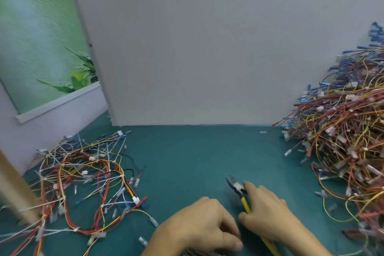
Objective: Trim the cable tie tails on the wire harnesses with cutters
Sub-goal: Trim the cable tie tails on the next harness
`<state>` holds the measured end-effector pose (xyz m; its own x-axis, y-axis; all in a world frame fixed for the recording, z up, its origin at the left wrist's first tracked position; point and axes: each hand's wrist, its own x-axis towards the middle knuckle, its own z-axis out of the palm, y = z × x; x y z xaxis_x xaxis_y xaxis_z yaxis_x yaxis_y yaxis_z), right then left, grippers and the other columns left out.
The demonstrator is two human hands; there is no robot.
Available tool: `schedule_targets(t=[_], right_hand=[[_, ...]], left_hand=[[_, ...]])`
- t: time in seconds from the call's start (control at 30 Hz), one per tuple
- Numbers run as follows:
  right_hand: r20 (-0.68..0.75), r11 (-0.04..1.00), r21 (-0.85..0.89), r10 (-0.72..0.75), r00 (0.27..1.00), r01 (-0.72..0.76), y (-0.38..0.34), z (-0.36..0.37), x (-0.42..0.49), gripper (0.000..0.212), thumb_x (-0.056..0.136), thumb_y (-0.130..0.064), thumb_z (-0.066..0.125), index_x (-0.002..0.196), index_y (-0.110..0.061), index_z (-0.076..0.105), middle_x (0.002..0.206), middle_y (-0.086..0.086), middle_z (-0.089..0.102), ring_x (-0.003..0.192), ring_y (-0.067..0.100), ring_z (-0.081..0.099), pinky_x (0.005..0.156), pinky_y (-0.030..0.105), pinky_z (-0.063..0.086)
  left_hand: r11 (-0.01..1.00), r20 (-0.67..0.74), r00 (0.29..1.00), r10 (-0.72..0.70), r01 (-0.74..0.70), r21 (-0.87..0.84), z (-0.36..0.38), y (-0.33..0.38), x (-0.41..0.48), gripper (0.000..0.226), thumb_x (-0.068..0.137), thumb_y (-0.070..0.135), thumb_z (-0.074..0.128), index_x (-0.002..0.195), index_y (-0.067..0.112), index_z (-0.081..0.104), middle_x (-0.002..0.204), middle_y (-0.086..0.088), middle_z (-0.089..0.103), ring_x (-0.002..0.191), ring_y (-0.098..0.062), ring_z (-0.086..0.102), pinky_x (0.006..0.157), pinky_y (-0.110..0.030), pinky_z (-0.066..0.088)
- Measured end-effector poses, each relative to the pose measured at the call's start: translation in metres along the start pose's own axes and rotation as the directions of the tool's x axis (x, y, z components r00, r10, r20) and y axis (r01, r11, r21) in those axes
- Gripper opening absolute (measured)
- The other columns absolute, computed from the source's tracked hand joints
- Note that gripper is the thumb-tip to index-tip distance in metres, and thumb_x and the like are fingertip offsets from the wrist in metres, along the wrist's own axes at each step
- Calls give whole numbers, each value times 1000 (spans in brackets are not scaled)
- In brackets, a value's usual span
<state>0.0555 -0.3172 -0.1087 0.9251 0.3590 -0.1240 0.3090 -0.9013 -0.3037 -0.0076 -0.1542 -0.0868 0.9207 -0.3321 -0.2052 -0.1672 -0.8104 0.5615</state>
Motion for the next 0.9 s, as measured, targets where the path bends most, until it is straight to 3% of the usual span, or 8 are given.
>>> schedule_targets(t=[0.1,0.23,0.33,0.4,0.57,0.73,0.8,0.9], right_hand=[[-20,999,40,-16,1000,16,2,0,-2,38,75,-38,53,106,-25,35,102,-5,47,105,24,49,81,36,38],[-46,997,58,-37,998,40,3,-2,-5,20,77,-35,53,91,-26,43,91,-8,45,90,19,49,73,30,37],[-48,996,67,-46,998,50,3,-3,-5,17,78,-35,52,92,-27,45,93,-7,47,92,18,50,75,29,39],[-48,996,66,-54,997,57,1,-3,-6,14,78,-35,51,87,-29,42,92,-8,46,88,16,48,71,28,36],[-45,996,57,-66,997,68,2,-2,-5,15,77,-37,50,86,-31,39,89,-9,43,83,14,44,69,28,34],[-39,996,49,-66,997,68,1,-2,-3,17,76,-38,50,88,-30,41,89,-8,44,86,16,45,75,29,38],[-34,997,44,-67,997,68,-1,-2,-4,16,76,-38,50,83,-30,37,88,-7,44,86,17,45,76,30,38],[-35,997,40,-70,997,71,-1,-2,-5,17,77,-37,49,80,-29,35,88,-7,43,87,17,45,78,30,39]], left_hand=[[995,-312,945,-99,102,-6,-16,-19,4,22,81,40,63,96,27,71,90,12,72,81,1,61,78,-21,48],[886,-735,610,-296,463,28,-43,-57,-5,23,89,38,58,105,26,68,105,6,68,101,-16,61,87,-32,48],[713,-830,397,-391,701,-1,-54,-84,-16,34,91,38,55,118,20,63,117,-4,63,108,-26,56,89,-36,45],[625,-819,312,-482,778,-71,-56,-98,-22,36,91,38,53,120,17,61,121,-7,60,110,-29,53,88,-38,43],[453,-691,242,-681,881,-138,-57,-119,-24,33,90,35,51,118,19,57,124,-8,59,114,-28,50,90,-38,40],[424,-673,213,-708,891,-164,-59,-122,-23,25,87,30,55,108,17,60,111,-7,65,103,-27,58,81,-36,42],[469,-682,204,-702,854,-227,-63,-120,-25,17,86,28,56,95,15,63,97,-7,67,91,-28,60,76,-34,43],[694,-809,175,-561,632,-344,-69,-110,-23,14,82,21,59,89,10,63,88,-10,65,79,-29,57,69,-34,46]])
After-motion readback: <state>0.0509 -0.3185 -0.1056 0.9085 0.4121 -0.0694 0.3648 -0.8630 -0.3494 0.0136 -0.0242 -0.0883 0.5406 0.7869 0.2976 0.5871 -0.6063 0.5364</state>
